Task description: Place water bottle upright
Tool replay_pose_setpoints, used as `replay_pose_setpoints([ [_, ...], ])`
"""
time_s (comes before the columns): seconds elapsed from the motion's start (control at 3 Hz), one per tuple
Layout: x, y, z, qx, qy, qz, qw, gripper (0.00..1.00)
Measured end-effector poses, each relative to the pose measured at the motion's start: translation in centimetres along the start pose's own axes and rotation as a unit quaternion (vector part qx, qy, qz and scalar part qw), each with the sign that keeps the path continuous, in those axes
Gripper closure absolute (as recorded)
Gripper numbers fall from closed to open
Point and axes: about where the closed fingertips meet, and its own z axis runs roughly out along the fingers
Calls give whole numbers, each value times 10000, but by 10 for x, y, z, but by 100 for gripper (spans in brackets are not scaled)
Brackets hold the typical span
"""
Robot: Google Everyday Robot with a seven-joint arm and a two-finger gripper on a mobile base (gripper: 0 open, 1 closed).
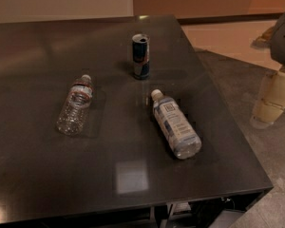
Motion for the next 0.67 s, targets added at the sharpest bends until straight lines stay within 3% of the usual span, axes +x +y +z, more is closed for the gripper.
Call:
replay_pose_setpoints([
  [0.33,0,0,0,0,0,0,10000,0],
  [0.67,-7,-6,12,-387,219,4,9990,0],
])
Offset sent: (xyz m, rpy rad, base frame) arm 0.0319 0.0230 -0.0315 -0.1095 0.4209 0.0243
